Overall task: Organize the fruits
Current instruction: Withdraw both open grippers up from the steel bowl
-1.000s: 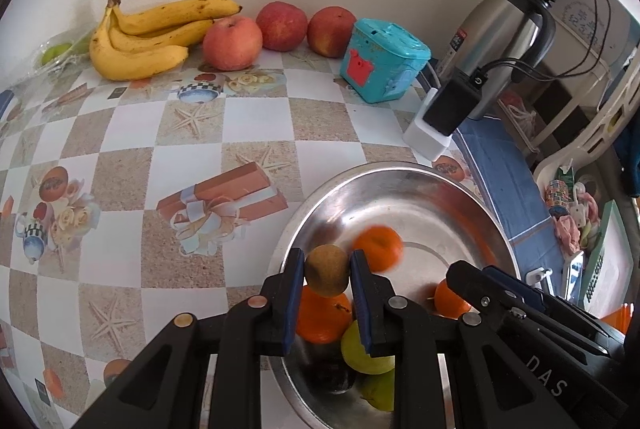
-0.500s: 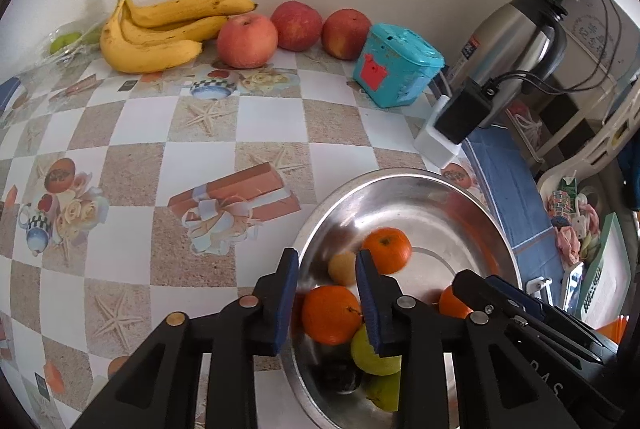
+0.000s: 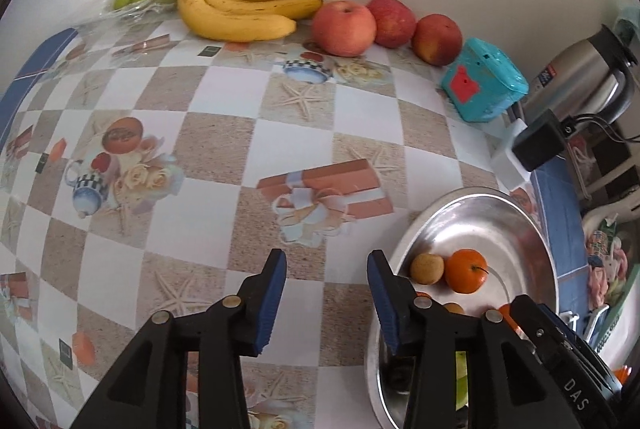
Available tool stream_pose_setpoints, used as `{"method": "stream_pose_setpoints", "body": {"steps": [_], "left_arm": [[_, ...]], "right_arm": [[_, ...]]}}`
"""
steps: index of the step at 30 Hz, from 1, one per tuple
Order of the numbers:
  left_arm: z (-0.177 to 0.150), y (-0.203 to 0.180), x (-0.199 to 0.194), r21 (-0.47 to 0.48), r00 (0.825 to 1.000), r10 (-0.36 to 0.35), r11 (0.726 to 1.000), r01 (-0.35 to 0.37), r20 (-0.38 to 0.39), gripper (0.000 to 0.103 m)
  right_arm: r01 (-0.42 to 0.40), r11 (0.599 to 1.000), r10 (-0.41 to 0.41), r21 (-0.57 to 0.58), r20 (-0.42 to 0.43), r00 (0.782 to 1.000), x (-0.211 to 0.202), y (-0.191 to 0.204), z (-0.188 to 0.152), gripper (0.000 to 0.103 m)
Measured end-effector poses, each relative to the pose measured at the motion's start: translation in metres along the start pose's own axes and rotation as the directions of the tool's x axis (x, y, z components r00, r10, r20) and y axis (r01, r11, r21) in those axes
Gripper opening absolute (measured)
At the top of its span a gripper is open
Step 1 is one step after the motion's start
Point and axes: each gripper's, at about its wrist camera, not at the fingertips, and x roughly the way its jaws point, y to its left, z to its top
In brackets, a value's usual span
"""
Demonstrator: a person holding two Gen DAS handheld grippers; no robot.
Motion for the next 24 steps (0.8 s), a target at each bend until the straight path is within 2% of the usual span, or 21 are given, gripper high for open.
{"method": "stream_pose_setpoints", "body": {"steps": [3,4,6,7,11,13,16,19,24], "left_arm": [[0.001,0.002,0.000,-0.003,1.000,0.019,1.000,-0.019,-0.001,0.059],[0.001,0.002,-0.001,-0.005,1.000,0.030,1.000,-0.030,0.003,0.068],[0.003,0.004,-0.001,-0.007,0.999,0.054,0.999,-0.054,0.007,0.079],[0.003,0.005,-0.001,-0.008,0.997,0.072,0.997,-0.072,0.011,0.086],[0.005,0.009,0.001,-0.011,0.993,0.113,0.994,-0.113,0.014,0.100],[0.005,0.011,0.002,-0.009,0.992,0.129,0.992,-0.129,0.015,0.102],[0.004,0.011,0.003,0.004,0.988,0.152,0.988,-0.152,0.020,0.103],[0.004,0.011,0.004,0.011,0.986,0.166,0.986,-0.166,0.023,0.103],[0.004,0.013,0.005,0.016,0.984,0.178,0.984,-0.178,0.023,0.103]], "right_arm": [[0.002,1.000,-0.002,-0.003,-0.001,1.000,0.000,0.000,0.000,0.043],[0.004,1.000,-0.004,-0.005,-0.001,1.000,0.000,0.000,0.000,0.044],[0.009,1.000,-0.009,-0.008,0.001,1.000,0.000,0.001,0.000,0.052],[0.013,1.000,-0.013,-0.010,0.004,1.000,0.000,0.001,0.000,0.063],[0.004,1.000,-0.003,-0.014,0.015,1.000,-0.001,0.003,0.001,0.068],[0.014,1.000,-0.013,-0.023,0.017,1.000,-0.001,0.004,0.002,0.072],[0.026,0.999,-0.025,-0.035,0.019,1.000,0.000,0.005,0.002,0.073],[0.033,0.999,-0.032,-0.038,0.025,0.999,0.000,0.005,0.002,0.083],[0.044,0.998,-0.042,-0.050,0.038,0.998,-0.001,0.005,0.002,0.083]]}}
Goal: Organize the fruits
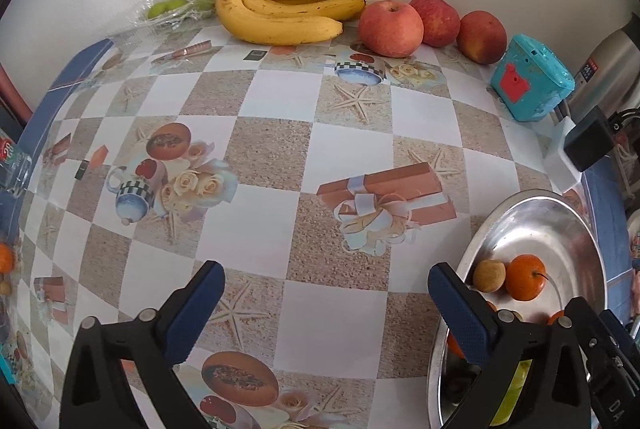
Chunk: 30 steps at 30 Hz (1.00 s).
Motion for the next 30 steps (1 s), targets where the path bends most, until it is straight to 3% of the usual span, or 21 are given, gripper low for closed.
{"method": "stream_pose_setpoints", "body": {"steps": [11,22,30], "left_arm": [[0.001,-0.001,0.000,0.022,1.000,0.008,1.000,-0.008,0.021,0.103],[0.003,-0.005,-0.016,0.058,0.995,0.004,0.998,-0.010,0.100,0.103],[0.000,-0.004,-0.020,0.067,0.988,0.108,0.991,-0.116,0.111,0.103]], "right_arm": [[0.001,1.000,-0.001,-0.028,0.019,1.000,0.001,0.004,0.000,0.084],[-0.010,0.998,0.013,-0.068,0.033,0.999,-0.001,0.012,0.000,0.084],[-0.011,0.997,0.011,-0.079,0.005,1.000,0.001,0.017,-0.005,0.084]]}}
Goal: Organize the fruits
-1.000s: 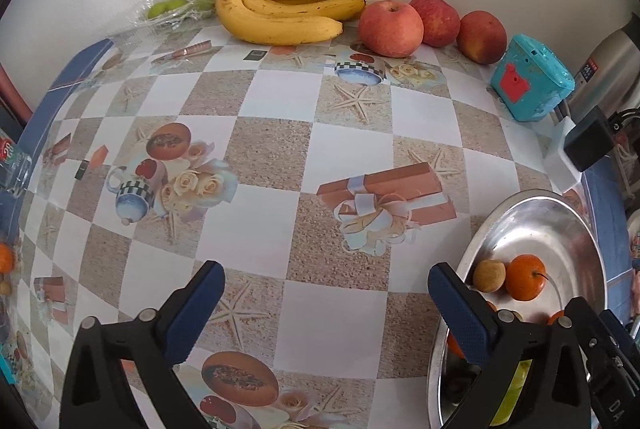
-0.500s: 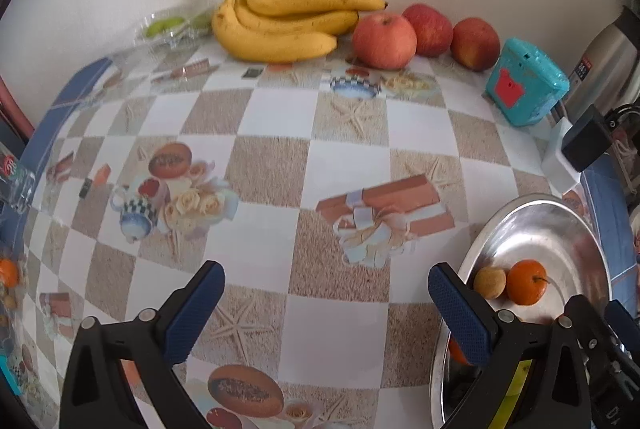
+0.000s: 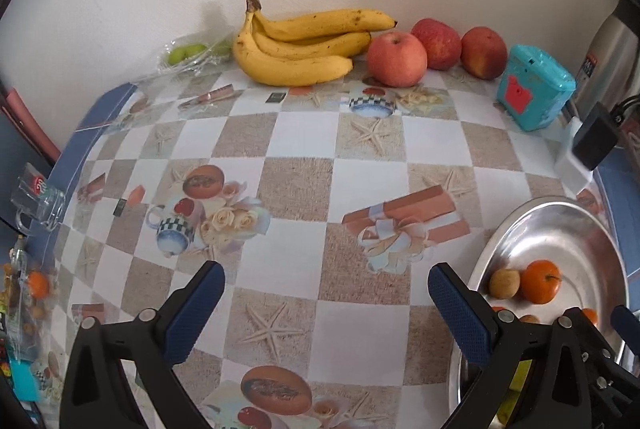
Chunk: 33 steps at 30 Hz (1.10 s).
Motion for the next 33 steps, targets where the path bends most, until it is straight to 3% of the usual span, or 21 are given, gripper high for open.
{"method": "stream_pose_setpoints", "body": {"steps": [10,25,33], "left_arm": [[-0.015,0.011,0.004,0.025,0.998,0.057,0.998,-0.056,-0.035,0.103],[-0.030,0.039,-0.015,-0.027,0.998,0.051,0.998,-0.052,-0.045,0.103],[-0.047,0.047,-0.036,-0.008,0.997,0.062,0.998,-0.062,-0.040,0.103]], "right_arm": [[-0.001,1.000,0.000,-0.031,-0.013,1.000,-0.004,0.012,-0.009,0.084],[0.001,0.998,0.000,-0.068,0.006,1.000,-0.018,0.026,-0.029,0.084],[0.013,0.995,-0.012,-0.103,0.012,1.000,-0.031,0.034,-0.049,0.084]]}}
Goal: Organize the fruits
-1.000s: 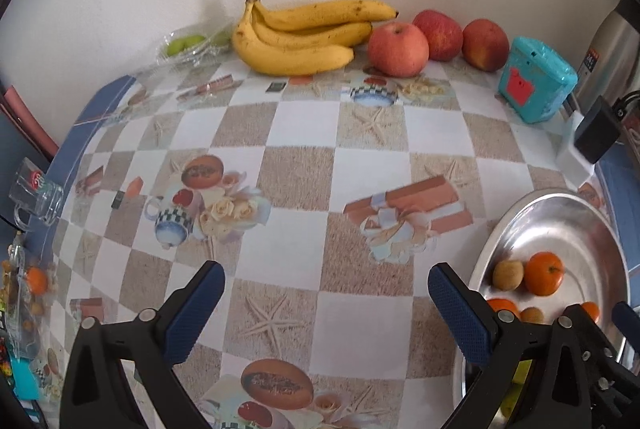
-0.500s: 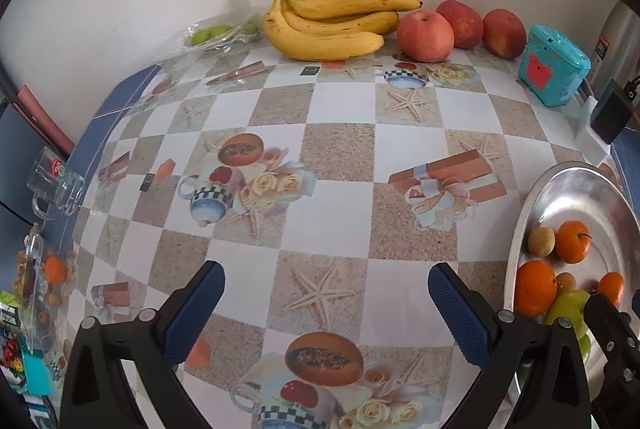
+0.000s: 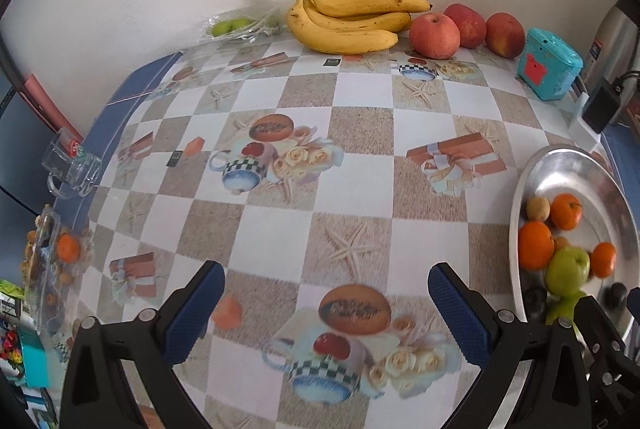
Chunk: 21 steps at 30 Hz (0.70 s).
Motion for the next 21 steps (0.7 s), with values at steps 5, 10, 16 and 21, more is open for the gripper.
{"method": "stream_pose_setpoints", "body": {"steps": [5,10,16,21], "left_arm": [[-0.011,0.008,-0.017,0.001,1.000,-0.004,1.000,0.004,0.013,0.103],[-0.020,0.018,-0.031,-0.007,1.000,-0.009,1.000,0.009,0.023,0.103],[-0.033,0.028,-0.042,-0.009,1.000,-0.020,1.000,0.020,0.015,0.103],[-0.043,0.034,-0.046,-0.014,1.000,-0.029,0.999,0.029,0.008,0.103]], "right_arm": [[0.000,1.000,0.000,-0.017,0.016,1.000,-0.013,0.006,-0.014,0.084],[0.008,0.999,-0.007,-0.037,0.027,1.000,-0.024,0.011,-0.029,0.084],[0.009,0.999,-0.007,-0.044,0.035,0.999,-0.033,0.012,-0.044,0.084],[0.010,0.999,-0.008,-0.047,0.044,0.999,-0.038,0.013,-0.050,0.084]]}}
